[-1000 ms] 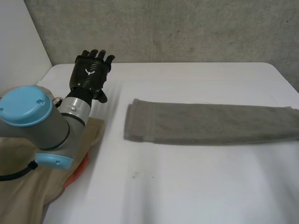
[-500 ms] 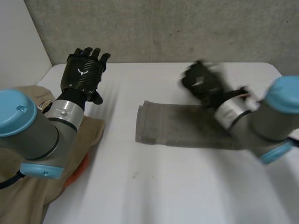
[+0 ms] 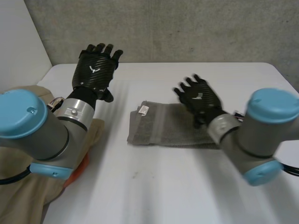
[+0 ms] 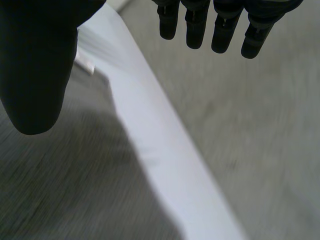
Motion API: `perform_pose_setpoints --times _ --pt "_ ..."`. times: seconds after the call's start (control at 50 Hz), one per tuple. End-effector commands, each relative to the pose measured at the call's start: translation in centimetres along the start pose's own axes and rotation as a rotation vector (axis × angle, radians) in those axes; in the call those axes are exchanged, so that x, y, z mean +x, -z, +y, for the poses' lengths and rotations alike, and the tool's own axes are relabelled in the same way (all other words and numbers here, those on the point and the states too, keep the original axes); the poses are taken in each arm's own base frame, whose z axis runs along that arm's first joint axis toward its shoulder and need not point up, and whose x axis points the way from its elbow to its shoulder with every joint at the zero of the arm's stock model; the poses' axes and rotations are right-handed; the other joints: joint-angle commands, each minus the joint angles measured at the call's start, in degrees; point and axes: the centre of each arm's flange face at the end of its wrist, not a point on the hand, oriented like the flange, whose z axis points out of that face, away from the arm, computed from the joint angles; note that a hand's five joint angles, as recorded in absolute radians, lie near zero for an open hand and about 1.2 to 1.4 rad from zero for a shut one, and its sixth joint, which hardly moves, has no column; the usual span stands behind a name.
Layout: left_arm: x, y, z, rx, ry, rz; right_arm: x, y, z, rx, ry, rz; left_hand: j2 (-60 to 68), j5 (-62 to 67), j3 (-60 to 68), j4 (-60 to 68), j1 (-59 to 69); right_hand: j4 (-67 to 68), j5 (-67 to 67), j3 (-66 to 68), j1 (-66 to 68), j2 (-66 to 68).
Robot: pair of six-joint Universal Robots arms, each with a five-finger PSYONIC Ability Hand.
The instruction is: Fold the laundry.
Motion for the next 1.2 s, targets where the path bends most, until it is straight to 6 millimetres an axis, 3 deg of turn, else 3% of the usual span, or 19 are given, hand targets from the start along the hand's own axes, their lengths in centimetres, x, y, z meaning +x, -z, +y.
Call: perform_pose_setpoints --times 0.02,0.08,0.16,0.18,0.3,0.38,0.46,0.5,0.54,0.56,0.62,0.64,0.7,0.78,0.82,0.9,0.98,1.08,1.2 --pt "1.7 0.2 -0.3 0.012 0.008 0.040 2.6 2.2 5.4 -0.266 -0.187 -0.012 -2.0 -2.7 -2.4 -1.9 -1.1 2.3 1.7 2.2 1.6 2.3" --pt "2.1 0.3 0.0 0.006 0.008 0.051 3.4 2.5 7.3 -0.316 -0.154 0.013 -2.0 -2.7 -2.4 -1.9 -1.1 9.1 8.6 9.1 8.5 9.1" --pt "2.4 0.3 0.1 0.002 0.008 0.058 4.0 2.6 9.5 -0.370 -0.099 0.020 -2.0 -2.7 -2.4 -1.9 -1.1 48.4 47.9 48.4 47.8 48.4" --pt "2.4 0.4 0.0 0.004 0.009 0.059 4.4 2.5 9.7 -0.376 -0.079 0.031 -2.0 -2.7 -2.4 -1.9 -1.1 67.6 67.1 67.6 67.0 67.6" --pt "2.3 0.5 -0.3 0.003 0.010 0.057 6.2 1.8 9.3 -0.375 -0.016 0.124 -2.0 -2.7 -2.4 -1.9 -1.1 67.8 67.3 67.8 67.2 67.8" --pt "2.2 0.7 -0.5 0.004 0.009 0.055 7.3 0.7 7.0 -0.308 0.050 0.199 -2.0 -2.7 -2.4 -1.9 -1.1 67.8 67.3 67.8 67.2 67.8" --pt "1.7 0.8 -1.0 0.014 0.010 0.044 2.9 -0.3 0.6 -0.072 0.112 0.090 -2.0 -2.7 -2.4 -1.9 -1.1 67.8 67.3 67.8 67.2 67.8" --pt "1.5 0.8 -0.9 0.006 0.010 0.034 -1.1 -0.4 -2.1 0.080 0.136 -0.020 -2.0 -2.7 -2.4 -1.9 -1.1 67.8 67.3 67.8 67.2 67.8" --pt "1.4 0.9 -0.8 -0.005 0.012 0.028 -3.6 -0.2 -3.0 0.154 0.143 -0.092 -2.0 -2.7 -2.4 -1.9 -1.1 67.8 67.3 67.8 67.2 67.8" --pt "1.3 0.9 -0.7 -0.011 0.011 0.022 -6.0 0.0 -3.0 0.199 0.146 -0.166 -2.0 -2.7 -2.4 -1.9 -1.1 67.8 67.3 67.8 67.2 67.8" --pt "1.2 0.9 -0.6 -0.019 0.019 0.012 -8.5 0.1 -2.3 0.214 0.148 -0.244 -2.0 -2.7 -2.4 -1.9 -1.1 67.8 67.3 67.8 67.2 67.8" --pt "1.1 0.8 -0.7 -0.017 0.023 0.009 -9.3 0.2 -1.8 0.206 0.144 -0.272 -2.0 -2.7 -2.4 -1.9 -1.1 60.7 60.2 60.7 60.1 60.7" --pt "1.2 0.6 -0.9 -0.011 0.050 0.008 -9.7 0.4 -1.4 0.199 0.124 -0.295 -1.2 -1.8 -1.5 -1.0 -0.3 11.2 10.7 11.2 10.6 11.2" --pt "1.2 -0.4 -1.6 0.022 0.121 -0.001 -7.6 -0.1 -2.0 0.191 0.026 -0.240 -0.7 -1.3 -1.0 -0.5 0.2 8.0 7.5 7.9 7.3 8.0" --pt "1.3 -0.8 -1.5 0.021 0.150 0.000 -4.3 -0.6 -2.0 0.162 -0.093 -0.155 -0.5 -1.2 -0.8 -0.4 0.4 3.8 3.3 3.8 3.2 3.8" --pt "3.0 -1.8 -1.7 0.009 0.219 0.039 1.1 -0.4 -2.0 0.102 -0.365 0.020 -0.3 -1.0 -0.7 -0.2 0.6 0.4 -0.1 0.4 -0.2 0.4" --pt "5.7 -2.6 -1.2 -0.032 0.252 0.109 3.8 0.3 -1.6 0.023 -0.545 0.083 -0.3 -1.0 -0.7 -0.2 0.6 0.3 -0.3 0.2 -0.4 0.3" --pt "9.8 -3.0 0.7 -0.123 0.261 0.202 4.9 0.0 -0.3 -0.079 -0.578 0.072 -0.3 -1.0 -0.7 -0.2 0.6 0.1 -0.4 0.0 -0.6 0.1" --pt "12.3 -2.6 3.4 -0.232 0.254 0.257 3.1 -1.6 2.3 -0.197 -0.623 -0.022 0.2 -0.5 -0.2 0.3 1.1 -0.1 -0.6 -0.1 -0.7 -0.1"
